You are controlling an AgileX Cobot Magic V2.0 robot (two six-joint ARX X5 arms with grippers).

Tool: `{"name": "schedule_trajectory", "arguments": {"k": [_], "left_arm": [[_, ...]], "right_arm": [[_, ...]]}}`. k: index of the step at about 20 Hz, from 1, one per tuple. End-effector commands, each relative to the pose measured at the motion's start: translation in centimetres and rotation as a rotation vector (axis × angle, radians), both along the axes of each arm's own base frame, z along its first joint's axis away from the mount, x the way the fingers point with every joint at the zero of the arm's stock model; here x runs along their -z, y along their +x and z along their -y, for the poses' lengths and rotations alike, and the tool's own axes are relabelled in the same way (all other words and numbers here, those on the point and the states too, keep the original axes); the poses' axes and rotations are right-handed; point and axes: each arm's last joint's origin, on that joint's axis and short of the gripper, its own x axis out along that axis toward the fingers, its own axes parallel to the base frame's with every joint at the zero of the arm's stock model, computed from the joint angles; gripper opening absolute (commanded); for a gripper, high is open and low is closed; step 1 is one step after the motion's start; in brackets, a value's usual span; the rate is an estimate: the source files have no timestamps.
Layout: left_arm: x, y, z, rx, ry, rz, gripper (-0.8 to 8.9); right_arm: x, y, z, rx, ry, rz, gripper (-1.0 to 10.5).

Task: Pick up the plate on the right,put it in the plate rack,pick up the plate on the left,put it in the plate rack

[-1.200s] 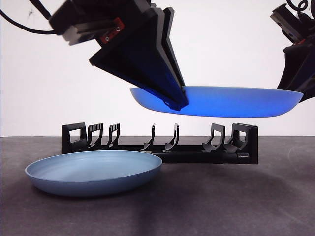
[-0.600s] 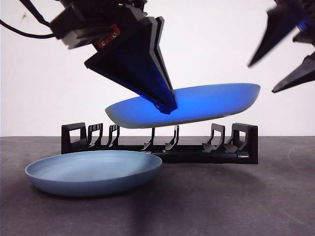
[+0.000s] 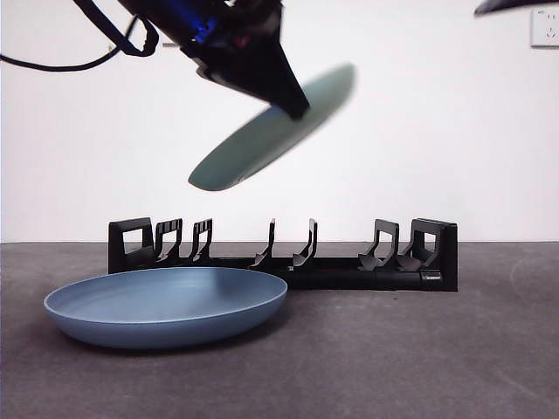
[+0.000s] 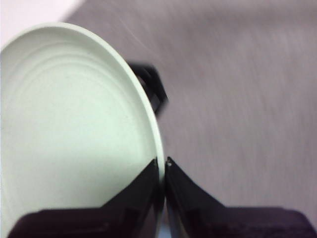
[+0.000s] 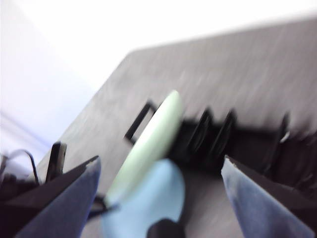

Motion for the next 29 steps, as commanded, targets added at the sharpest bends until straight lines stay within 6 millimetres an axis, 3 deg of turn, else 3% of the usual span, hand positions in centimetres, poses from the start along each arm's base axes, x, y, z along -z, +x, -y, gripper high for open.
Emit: {"name": "schedule_trajectory", "arguments": {"k": [1, 9, 16, 20, 29], "left_arm": [[-1.3, 1.9, -1.3, -0.023, -0.286, -0.138, -0.08], [-3.5, 6.0, -7.2, -0.110, -0.629, -0.222, -0.09], [-3.8, 7.9, -12.1, -0.167, -0.718, -0.246, -0.09], [-3.1, 8.9, -13.0, -0.113, -0.762, -0.315, -0.09], [0.3, 11.1, -12.7, -0.153, -0.750, -0.421, -0.09]], "right_arm": [[-1.0, -0.9, 0.3, 0.064, -0.012, 0.060, 4.1], [-1.6, -2.0, 0.4, 0.095, -0.016, 0.098, 4.1], [-1.5, -1.8, 0.4, 0.094, -0.018, 0.085, 4.1], [-1.5, -1.8, 0.4, 0.095, -0.018, 0.085, 4.1], [-1.3, -1.9, 0.4, 0.093, -0.019, 0.071, 4.1]]}}
